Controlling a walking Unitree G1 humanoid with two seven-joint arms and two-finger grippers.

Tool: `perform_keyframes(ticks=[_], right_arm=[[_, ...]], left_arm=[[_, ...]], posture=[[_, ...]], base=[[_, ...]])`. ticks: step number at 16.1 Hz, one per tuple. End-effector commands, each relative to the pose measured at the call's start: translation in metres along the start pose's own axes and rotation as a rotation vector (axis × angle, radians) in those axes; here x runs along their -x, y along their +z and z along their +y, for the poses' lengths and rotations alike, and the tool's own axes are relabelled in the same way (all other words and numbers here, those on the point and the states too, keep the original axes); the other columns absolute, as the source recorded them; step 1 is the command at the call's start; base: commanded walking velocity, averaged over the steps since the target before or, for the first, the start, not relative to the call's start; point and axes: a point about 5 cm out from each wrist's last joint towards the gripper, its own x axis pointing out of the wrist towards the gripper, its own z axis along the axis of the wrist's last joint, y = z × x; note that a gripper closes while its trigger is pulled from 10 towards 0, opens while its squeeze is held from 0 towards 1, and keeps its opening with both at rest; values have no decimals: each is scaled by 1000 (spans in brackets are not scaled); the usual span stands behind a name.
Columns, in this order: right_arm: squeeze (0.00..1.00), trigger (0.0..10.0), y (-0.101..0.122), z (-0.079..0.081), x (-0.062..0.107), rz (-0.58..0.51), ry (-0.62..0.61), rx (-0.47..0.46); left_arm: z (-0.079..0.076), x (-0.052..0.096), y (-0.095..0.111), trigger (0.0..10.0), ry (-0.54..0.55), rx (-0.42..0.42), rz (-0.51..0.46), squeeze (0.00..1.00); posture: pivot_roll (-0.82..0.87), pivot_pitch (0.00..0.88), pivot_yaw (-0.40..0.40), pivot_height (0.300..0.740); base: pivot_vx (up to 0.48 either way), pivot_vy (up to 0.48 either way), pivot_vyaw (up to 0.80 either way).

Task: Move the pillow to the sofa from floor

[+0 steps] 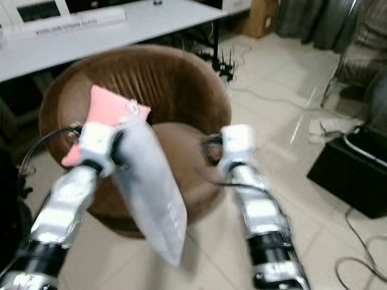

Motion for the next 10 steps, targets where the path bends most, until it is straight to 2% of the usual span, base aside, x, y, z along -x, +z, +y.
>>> perform_keyframes(ticks=[1, 6, 9, 10], right_arm=[[0, 10000, -1, -13, 2, 12, -31, -1], [0, 10000, -2, -13, 1, 17, -41, -16], [0, 10000, -4, -15, 4, 15, -63, -31], [0, 10000, -3, -16, 4, 14, -74, -36]], left_arm=[[-3, -1, 19, 10000, 6, -7, -84, 0], [-2, 2, 17, 10000, 5, -14, -77, 0], [-10, -1, 20, 10000, -85, -36, -87, 0], [-12, -4, 22, 10000, -102, -43, -90, 0]], posture=[[38, 0, 46, 740], [54, 0, 39, 740], [54, 0, 39, 740], [29, 0, 72, 740]], base=[[409, 0, 0], [409, 0, 0], [407, 0, 0], [409, 0, 0]])
